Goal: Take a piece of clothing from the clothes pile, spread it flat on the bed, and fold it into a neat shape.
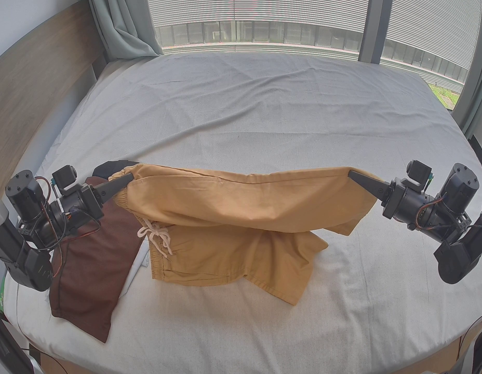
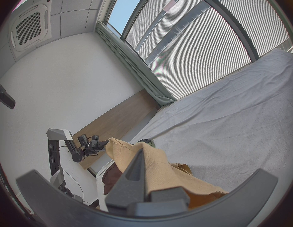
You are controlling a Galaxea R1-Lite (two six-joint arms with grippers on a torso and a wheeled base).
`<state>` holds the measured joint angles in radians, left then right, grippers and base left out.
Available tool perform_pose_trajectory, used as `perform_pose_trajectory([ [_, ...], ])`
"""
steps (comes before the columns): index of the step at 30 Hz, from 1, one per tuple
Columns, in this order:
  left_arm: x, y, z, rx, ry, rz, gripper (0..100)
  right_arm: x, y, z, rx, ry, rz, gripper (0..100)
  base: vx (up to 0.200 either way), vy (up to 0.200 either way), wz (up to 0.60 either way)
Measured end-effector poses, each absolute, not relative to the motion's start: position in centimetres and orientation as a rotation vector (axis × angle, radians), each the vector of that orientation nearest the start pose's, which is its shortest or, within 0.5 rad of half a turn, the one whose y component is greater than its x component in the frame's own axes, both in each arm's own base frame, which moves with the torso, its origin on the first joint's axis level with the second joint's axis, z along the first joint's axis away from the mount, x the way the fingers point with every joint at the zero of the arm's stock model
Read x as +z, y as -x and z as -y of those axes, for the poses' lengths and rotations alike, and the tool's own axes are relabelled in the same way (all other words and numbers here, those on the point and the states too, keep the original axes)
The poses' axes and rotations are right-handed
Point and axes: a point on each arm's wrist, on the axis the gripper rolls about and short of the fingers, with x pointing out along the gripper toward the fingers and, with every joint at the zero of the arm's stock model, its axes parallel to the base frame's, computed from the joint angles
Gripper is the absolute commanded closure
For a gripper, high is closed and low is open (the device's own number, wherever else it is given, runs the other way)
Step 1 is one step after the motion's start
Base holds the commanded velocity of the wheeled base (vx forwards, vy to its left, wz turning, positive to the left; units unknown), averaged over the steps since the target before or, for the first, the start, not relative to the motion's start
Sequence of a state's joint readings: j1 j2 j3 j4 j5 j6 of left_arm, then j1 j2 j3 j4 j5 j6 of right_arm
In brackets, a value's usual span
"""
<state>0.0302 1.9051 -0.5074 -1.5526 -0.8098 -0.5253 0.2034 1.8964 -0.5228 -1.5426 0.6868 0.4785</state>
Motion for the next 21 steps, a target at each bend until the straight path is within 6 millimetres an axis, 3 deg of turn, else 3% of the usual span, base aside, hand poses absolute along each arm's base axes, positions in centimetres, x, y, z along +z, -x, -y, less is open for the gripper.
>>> perform_pose_trajectory([
  [21, 13.91, -30.74, 0.08, -0.757, 0.418, -0.035, 100, 14.9, -29.65, -6.51, 0.878, -0.398, -0.015, 100, 0.0, 0.0, 0.0],
])
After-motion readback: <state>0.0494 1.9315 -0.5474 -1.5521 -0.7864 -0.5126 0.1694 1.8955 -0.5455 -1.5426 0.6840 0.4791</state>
